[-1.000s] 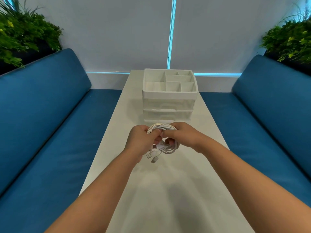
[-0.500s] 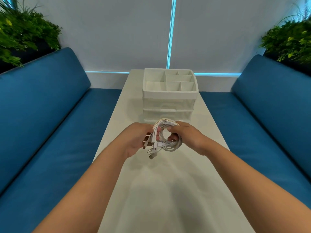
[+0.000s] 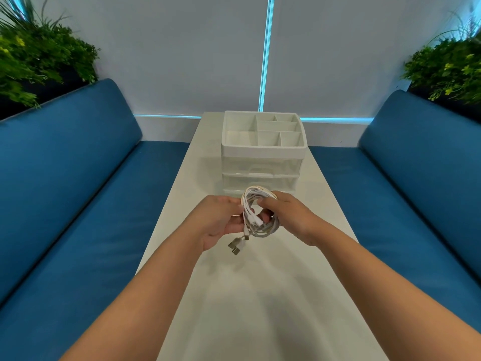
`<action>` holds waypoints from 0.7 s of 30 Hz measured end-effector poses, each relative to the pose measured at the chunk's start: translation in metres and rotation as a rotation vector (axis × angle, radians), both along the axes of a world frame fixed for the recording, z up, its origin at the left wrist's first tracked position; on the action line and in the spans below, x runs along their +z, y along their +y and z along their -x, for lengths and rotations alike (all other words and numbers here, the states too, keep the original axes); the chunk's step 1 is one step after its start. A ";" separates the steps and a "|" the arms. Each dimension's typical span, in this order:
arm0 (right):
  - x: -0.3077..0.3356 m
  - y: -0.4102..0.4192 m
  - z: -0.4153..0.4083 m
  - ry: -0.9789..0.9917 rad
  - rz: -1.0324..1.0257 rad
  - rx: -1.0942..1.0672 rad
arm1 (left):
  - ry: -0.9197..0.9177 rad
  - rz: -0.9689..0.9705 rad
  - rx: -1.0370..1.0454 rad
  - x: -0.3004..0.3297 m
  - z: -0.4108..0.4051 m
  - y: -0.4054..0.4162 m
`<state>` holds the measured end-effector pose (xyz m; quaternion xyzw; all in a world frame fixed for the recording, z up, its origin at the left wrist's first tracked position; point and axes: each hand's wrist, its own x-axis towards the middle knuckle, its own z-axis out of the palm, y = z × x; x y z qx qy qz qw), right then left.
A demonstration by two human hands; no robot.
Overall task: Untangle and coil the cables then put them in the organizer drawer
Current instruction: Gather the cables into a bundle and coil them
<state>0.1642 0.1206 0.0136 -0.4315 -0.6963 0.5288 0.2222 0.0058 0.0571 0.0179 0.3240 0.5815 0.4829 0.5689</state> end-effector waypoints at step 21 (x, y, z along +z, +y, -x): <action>0.001 0.000 -0.015 0.225 0.159 0.148 | 0.097 -0.111 -0.121 -0.022 -0.005 -0.002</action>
